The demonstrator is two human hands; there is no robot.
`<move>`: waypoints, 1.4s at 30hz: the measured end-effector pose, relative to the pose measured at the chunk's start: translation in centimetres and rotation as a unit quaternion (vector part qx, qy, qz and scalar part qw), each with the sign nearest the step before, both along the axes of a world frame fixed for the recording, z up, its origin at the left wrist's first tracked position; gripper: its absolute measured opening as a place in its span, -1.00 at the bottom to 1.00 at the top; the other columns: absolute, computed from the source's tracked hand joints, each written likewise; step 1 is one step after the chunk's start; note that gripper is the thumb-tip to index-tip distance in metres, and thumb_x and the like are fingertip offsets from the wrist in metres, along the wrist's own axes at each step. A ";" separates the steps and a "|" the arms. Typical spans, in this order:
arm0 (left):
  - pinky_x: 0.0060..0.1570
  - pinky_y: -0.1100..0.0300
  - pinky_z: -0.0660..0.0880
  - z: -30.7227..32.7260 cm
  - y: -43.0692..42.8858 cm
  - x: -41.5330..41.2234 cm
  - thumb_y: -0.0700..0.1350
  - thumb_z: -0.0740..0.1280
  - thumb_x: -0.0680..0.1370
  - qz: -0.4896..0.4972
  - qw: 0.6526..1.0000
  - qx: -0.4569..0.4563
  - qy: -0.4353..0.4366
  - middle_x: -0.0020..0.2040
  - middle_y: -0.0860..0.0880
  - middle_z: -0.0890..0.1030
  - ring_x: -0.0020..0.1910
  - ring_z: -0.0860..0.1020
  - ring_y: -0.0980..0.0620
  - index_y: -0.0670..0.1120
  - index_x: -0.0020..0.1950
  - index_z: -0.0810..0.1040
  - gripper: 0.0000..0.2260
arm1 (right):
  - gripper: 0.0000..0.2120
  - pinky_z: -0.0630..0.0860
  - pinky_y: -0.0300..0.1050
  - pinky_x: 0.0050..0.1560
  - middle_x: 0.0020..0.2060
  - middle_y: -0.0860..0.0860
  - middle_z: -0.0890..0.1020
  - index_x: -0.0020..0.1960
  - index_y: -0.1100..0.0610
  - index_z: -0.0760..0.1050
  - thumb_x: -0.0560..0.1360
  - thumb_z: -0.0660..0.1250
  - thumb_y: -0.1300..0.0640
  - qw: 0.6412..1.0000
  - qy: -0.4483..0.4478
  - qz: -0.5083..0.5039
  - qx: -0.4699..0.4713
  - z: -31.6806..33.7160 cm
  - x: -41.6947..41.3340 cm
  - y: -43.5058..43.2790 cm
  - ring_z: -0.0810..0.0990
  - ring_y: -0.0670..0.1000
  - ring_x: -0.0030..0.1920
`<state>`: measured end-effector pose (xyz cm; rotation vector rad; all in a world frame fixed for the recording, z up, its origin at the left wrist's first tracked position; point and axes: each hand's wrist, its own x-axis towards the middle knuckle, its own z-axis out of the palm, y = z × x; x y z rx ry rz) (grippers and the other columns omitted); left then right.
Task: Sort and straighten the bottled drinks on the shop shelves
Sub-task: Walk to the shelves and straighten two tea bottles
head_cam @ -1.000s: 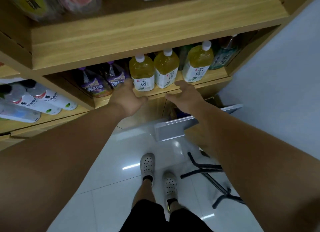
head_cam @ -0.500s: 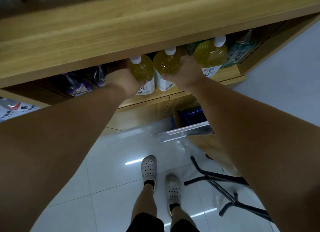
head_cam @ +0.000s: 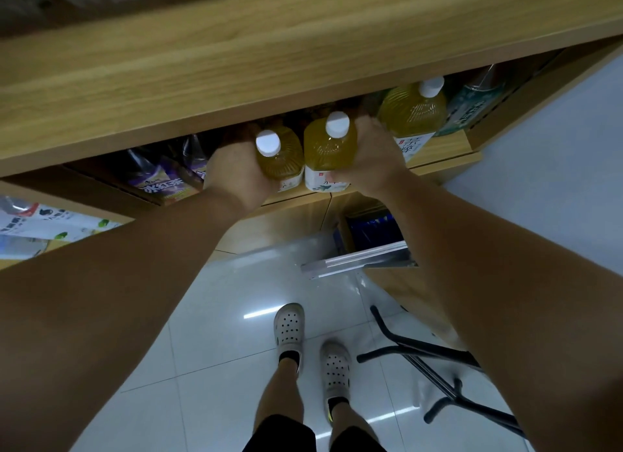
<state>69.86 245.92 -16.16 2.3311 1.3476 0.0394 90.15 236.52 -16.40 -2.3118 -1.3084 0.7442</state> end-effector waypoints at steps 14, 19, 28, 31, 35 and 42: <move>0.10 0.04 0.56 4.5 -9.0 -6.4 0.05 0.66 0.16 0.096 0.988 -0.045 -0.109 0.18 -0.05 0.62 0.15 0.59 -0.07 -0.02 0.32 0.54 -0.24 | -0.22 0.50 -0.03 0.20 0.24 -0.03 0.60 0.33 -0.05 0.44 0.20 0.69 -0.05 0.992 0.060 -0.052 0.097 2.3 -2.5 -11.9 0.56 0.04 0.24; 0.09 0.02 0.55 11.2 -12.2 -8.1 -0.01 0.70 0.18 0.103 0.986 -0.018 -0.132 0.15 -0.05 0.60 0.13 0.56 -0.07 -0.05 0.31 0.55 -0.26 | -0.25 0.54 0.02 0.22 0.21 -0.09 0.62 0.29 -0.09 0.49 0.18 0.72 -0.05 0.989 0.074 -0.063 0.115 8.0 -3.1 -16.3 0.58 0.01 0.22; -0.08 0.15 0.53 22.4 -10.3 -7.3 0.09 0.66 0.12 0.073 0.974 0.019 -0.214 0.06 0.10 0.65 0.01 0.61 0.07 0.04 0.26 0.57 -0.27 | -0.17 0.56 -0.01 0.15 0.17 -0.18 0.56 0.33 -0.13 0.44 0.15 0.73 -0.09 0.982 0.060 -0.058 0.168 18.3 -2.5 -16.2 0.55 -0.07 0.18; 0.02 0.12 0.53 25.3 -7.9 -6.3 0.01 0.70 0.14 0.060 0.966 0.022 -0.251 0.09 0.09 0.61 0.05 0.58 0.07 0.03 0.30 0.54 -0.25 | -0.16 0.59 0.04 0.18 0.20 -0.17 0.57 0.34 -0.15 0.43 0.14 0.72 -0.13 0.980 0.048 -0.069 0.181 20.1 -2.3 -14.9 0.55 -0.07 0.19; 0.04 0.14 0.45 27.8 -4.2 -5.1 -0.02 0.71 0.14 0.033 0.959 0.047 -0.278 0.10 0.07 0.56 0.08 0.52 0.08 0.04 0.24 0.55 -0.29 | -0.17 0.63 0.09 0.16 0.16 -0.20 0.60 0.29 -0.22 0.42 0.09 0.67 -0.22 0.973 0.068 -0.103 0.193 21.5 -2.7 -13.7 0.58 -0.11 0.17; 0.02 0.10 0.58 29.9 0.6 -1.9 -0.02 0.70 0.12 -0.027 0.958 0.026 -0.283 0.01 0.08 0.64 0.01 0.62 0.04 0.07 0.14 0.61 -0.38 | -0.19 0.63 0.04 0.13 0.13 -0.24 0.61 0.27 -0.23 0.46 0.11 0.73 -0.13 0.966 0.037 -0.140 0.214 24.5 -3.7 -13.6 0.58 -0.18 0.13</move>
